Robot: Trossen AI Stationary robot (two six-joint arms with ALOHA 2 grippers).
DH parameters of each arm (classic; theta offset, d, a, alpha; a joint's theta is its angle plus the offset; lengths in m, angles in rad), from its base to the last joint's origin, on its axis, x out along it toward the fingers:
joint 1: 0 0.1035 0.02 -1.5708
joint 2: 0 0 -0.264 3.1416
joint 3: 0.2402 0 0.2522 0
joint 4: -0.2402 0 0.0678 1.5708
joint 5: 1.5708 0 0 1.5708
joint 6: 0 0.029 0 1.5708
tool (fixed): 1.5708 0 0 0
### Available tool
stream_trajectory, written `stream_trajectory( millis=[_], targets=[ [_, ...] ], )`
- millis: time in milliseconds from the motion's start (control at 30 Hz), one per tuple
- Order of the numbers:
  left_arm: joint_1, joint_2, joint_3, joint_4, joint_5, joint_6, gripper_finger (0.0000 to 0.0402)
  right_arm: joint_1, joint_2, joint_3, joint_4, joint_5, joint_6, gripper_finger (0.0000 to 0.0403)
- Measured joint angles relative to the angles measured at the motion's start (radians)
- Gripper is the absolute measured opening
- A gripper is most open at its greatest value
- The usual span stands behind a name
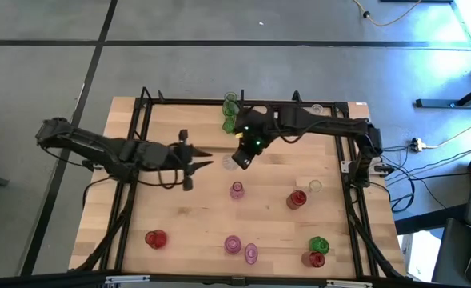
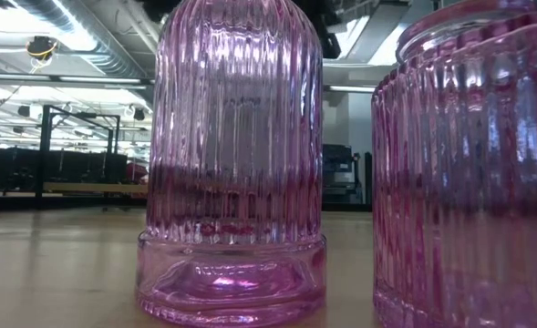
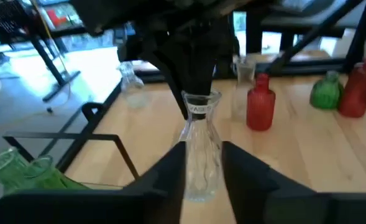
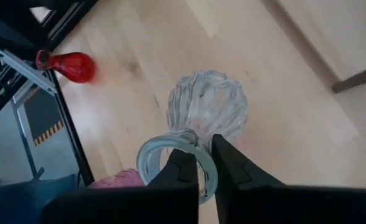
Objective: Sort vases onto shelf
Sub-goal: Put the bottom left transparent vase on the shelf
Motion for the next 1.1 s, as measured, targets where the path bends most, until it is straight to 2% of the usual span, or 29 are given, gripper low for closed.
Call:
stream_trajectory(
  millis=[133,267,400,567,867,1100],
  targets=[
    [0.037,0.08,0.074,-0.02,0.048,0.013,0.015,0.001,0.003,0.0,0.063,-0.016,0.002,0.0001],
    [0.069,0.149,0.156,-0.072,0.121,0.014,0.017,-0.001,0.003,0.0,0.099,-0.015,0.004,0.0001],
    [0.084,0.216,0.219,-0.163,0.172,0.002,0.0172,0.0,0.003,0.0,0.111,-0.015,0.004,0.0001],
    [0.085,0.27,0.255,-0.175,0.18,-0.005,0.0173,0.001,0.003,0.0,0.086,-0.025,0.005,0.0001],
    [0.117,0.279,0.258,-0.189,0.15,-0.098,0.0173,0.011,0.004,-0.001,0.103,-0.025,0.006,0.0001],
    [0.152,0.291,0.258,-0.195,0.163,-0.128,0.0173,0.012,0.005,0.0,0.187,-0.045,0.016,0.0001]
  ],
)
